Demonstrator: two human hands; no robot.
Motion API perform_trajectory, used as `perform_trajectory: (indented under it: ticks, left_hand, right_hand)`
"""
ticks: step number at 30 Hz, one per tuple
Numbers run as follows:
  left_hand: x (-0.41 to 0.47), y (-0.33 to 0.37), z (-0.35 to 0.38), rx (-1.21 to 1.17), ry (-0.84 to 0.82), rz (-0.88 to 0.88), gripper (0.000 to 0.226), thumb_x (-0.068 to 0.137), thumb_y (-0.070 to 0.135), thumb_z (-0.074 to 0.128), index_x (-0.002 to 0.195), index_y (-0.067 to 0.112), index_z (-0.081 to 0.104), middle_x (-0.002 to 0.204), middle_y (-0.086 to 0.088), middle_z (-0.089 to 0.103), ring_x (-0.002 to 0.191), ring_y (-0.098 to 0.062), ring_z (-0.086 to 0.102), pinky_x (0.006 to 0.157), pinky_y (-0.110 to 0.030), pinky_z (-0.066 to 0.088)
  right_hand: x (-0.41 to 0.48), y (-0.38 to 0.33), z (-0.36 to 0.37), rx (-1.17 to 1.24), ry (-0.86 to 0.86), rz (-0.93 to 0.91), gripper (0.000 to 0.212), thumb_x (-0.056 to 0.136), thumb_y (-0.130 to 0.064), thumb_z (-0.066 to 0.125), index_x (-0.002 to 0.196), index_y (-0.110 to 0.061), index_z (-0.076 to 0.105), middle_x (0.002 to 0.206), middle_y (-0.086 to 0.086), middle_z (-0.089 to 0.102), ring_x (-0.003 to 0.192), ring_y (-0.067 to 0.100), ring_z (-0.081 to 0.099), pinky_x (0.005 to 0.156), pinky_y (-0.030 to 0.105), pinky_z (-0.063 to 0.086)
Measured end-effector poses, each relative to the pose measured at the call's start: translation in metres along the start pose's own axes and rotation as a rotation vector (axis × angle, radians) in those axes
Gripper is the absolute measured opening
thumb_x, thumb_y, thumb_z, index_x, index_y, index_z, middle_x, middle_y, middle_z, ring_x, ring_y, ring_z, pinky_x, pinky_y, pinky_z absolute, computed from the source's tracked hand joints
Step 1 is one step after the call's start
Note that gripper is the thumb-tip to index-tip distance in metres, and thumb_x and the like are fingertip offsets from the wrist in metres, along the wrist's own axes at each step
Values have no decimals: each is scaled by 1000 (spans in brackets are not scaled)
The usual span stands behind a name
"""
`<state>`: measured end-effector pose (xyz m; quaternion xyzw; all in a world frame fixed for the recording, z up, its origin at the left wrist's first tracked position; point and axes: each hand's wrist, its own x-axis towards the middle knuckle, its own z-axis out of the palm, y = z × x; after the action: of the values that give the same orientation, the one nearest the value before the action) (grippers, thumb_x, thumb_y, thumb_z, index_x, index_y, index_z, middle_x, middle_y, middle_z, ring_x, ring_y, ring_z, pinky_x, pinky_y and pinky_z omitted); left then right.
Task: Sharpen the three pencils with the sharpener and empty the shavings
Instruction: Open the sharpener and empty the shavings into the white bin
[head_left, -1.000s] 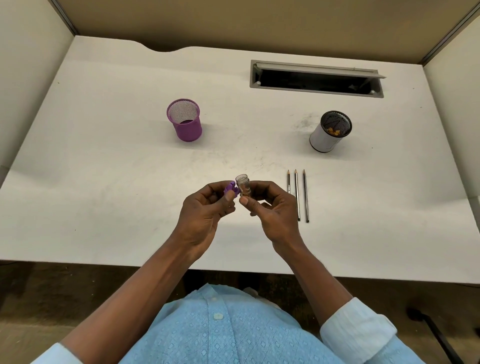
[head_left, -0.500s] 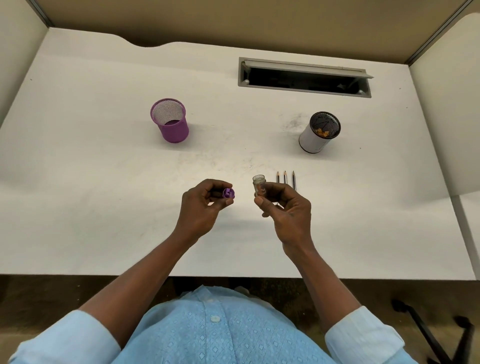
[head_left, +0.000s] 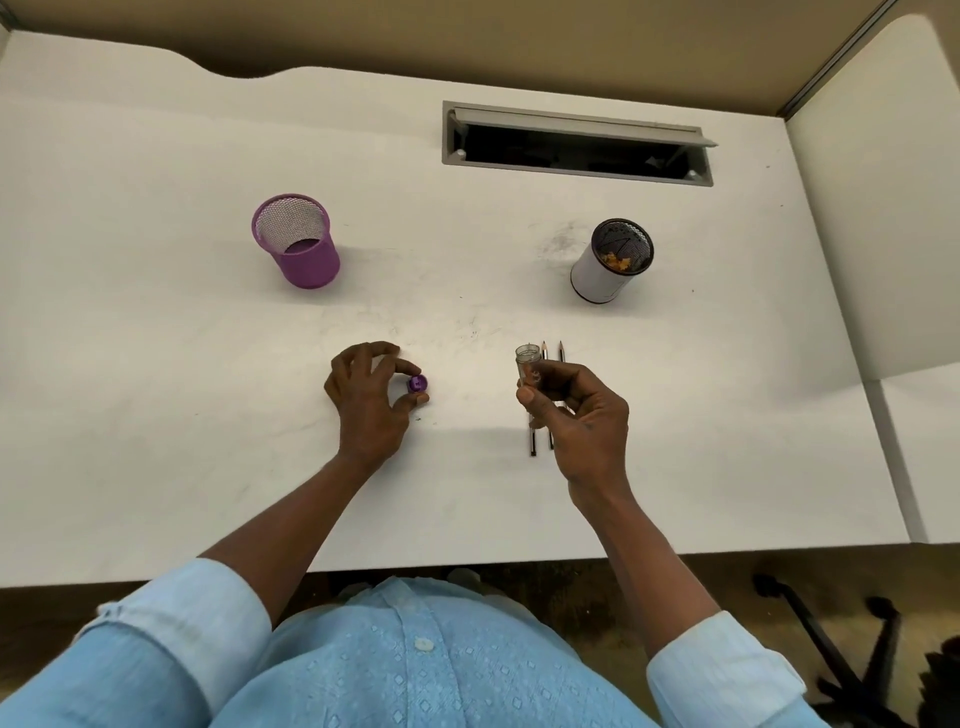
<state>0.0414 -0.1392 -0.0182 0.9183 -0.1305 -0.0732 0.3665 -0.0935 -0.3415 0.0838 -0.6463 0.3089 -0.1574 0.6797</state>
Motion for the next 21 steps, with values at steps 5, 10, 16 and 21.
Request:
perform_trajectory:
  ticks: [5,10,16,21]
  left_hand:
    - [1,-4,0,-12,2,-9,39,76,26,95,109,29,75,145,6,55,147,-25,35,112,-36,20]
    - [0,-13,-6,12,-38,20,52,81,37,93,125,25,69,154,3,50,151,-24,34,115,-37,22]
    - [-7,-36,-16,208,-106,199,67,97,60,59,146,14,54,170,-7,37,161,-30,29,125,-49,27]
    - [-6,-44,-17,370,-127,267,73,103,65,38,154,14,49,176,-7,30,164,-30,24,129,-49,26]
  right_hand:
    - [15,-6,-10,-20,54,-38,30,87,3,84,107,-20,80,96,0,81,86,15,70,66,30,59]
    - [55,-19,-30,-192,197,-167,28,87,-5,86,108,-23,79,97,1,81,83,13,72,75,37,62]
    - [123,-50,-73,-667,263,-392,30,85,-19,86,113,-18,75,97,-2,79,83,15,73,83,35,61]
    - [165,-66,-97,-965,198,-455,29,86,-25,82,112,-25,71,100,-1,76,87,23,71,77,42,59]
